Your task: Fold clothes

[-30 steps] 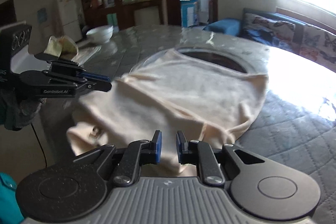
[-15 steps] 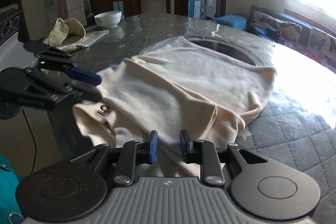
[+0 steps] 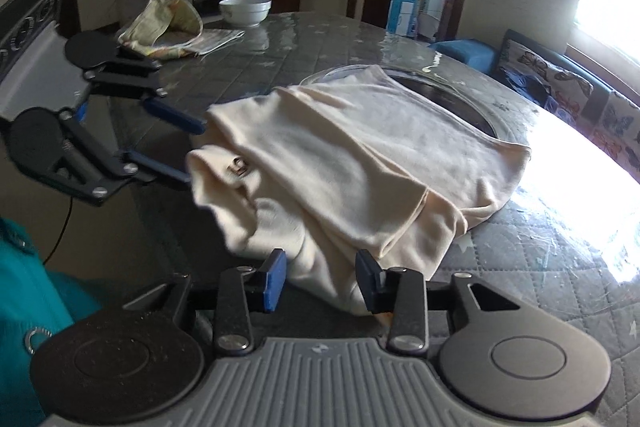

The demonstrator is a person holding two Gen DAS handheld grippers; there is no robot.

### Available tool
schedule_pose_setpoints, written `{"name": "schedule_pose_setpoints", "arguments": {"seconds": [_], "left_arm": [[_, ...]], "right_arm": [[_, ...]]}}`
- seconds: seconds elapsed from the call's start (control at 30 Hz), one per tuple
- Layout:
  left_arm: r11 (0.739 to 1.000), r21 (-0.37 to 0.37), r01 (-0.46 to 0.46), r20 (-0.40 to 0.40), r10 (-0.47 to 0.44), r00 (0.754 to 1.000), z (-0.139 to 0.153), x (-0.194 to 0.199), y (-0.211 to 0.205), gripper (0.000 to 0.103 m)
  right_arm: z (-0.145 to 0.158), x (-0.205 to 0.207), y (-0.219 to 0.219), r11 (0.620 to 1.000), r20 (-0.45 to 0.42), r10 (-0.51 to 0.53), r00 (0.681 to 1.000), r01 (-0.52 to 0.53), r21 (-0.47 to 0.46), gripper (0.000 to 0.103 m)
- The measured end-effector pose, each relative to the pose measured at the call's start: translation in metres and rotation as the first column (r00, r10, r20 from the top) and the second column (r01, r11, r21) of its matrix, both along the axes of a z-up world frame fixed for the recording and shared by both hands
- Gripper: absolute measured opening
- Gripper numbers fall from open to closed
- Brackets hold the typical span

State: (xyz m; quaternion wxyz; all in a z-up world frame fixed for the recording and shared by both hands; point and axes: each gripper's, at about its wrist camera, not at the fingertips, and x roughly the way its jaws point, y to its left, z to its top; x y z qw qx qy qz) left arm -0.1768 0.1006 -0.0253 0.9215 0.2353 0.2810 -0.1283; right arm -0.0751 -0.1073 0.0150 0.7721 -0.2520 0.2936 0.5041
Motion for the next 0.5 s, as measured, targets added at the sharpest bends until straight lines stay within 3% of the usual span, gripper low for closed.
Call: {"name": "schedule_pose_setpoints", "arguments": {"seconds": [0.07,0.17,0.27,0.37,0.5], "left_arm": [[1.000,0.009,0.006,0.018,-0.007,1.000,-0.004,0.003,-0.002,0.042],[1.000,-0.004,0.014,0.037,-0.014,0.999,-0.004,0.006,-0.002,0.018],[0.999,-0.051,-0.005,0.064,0.008,0.998,0.004,0.012,0.003,0.015],[0.994,-0.104,-0.034,0.064,0.041,0.997,0.011,0.023,0.009,0.015],[0.983,-0.171,-0.062,0.048,0.071,0.996,0.019,0.038,0.016,0.014]], "right_arm": [[-0.002,-0.003,0.000,1.000,0.005,0.007,1.000,-0.007,-0.009,0.043],[-0.003,-0.008,0.000,0.999,0.034,0.024,0.999,-0.023,-0.023,0.047],[-0.004,-0.014,0.000,0.998,0.071,0.049,0.996,-0.047,-0.034,0.053],[-0.007,-0.019,0.004,0.996,0.126,0.081,0.989,-0.076,-0.041,0.066],[-0.016,-0.020,0.014,0.994,0.184,0.109,0.977,-0.107,-0.023,0.068]]}}
